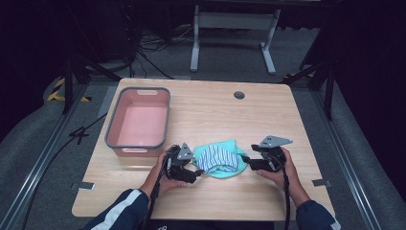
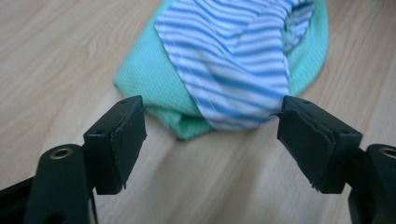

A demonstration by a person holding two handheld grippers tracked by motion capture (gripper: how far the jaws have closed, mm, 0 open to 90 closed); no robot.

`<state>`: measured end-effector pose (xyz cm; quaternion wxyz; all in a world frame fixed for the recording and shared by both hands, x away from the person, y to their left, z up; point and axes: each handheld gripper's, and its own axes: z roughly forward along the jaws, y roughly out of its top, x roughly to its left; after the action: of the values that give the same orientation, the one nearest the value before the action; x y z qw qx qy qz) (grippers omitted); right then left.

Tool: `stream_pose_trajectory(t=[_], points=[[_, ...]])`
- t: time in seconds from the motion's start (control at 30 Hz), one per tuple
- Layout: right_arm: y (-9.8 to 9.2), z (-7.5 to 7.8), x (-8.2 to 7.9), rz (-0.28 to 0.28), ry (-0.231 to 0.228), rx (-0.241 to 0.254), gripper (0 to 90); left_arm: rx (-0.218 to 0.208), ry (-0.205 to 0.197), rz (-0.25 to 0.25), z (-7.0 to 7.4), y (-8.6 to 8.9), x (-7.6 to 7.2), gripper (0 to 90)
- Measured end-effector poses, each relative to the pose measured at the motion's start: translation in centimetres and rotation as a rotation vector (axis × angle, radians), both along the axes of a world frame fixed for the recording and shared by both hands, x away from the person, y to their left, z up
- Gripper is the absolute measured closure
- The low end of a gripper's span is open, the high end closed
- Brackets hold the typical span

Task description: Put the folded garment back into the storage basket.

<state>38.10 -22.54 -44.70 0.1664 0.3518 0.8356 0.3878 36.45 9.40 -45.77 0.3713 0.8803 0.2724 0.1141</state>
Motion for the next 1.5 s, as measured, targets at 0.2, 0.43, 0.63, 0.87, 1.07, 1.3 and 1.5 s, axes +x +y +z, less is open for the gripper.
stream_pose_trajectory(t=[0.2,0.43,0.63,0.87,1.07,1.3,1.5], points=[[2.1,-1.0,1.7,0.000,0.032,-0.014,39.2,0.005,0.021,0.024,-0.5,-0.9,1.7,26.9],[3.5,-2.4,2.6,0.002,0.072,-0.076,38.0,0.012,0.060,0.043,-2.0,-1.3,2.7,22.0],[3.3,-2.7,2.0,-0.009,0.117,-0.060,38.5,0.011,0.073,0.072,-2.2,-0.9,2.9,14.9],[2.9,-2.4,0.5,0.020,0.142,-0.079,46.5,0.010,0.062,0.069,-2.3,-0.9,2.9,15.0],[3.3,-2.1,0.1,0.028,0.161,-0.081,63.7,-0.007,0.071,-0.001,-2.0,-1.0,2.4,38.2],[3.5,-2.0,-0.1,0.043,0.178,-0.071,77.6,-0.015,0.100,-0.036,-1.7,-1.2,2.3,69.8],[3.5,-1.8,-0.2,0.062,0.169,-0.085,82.5,-0.003,0.107,-0.045,-1.5,-1.5,2.3,79.9]])
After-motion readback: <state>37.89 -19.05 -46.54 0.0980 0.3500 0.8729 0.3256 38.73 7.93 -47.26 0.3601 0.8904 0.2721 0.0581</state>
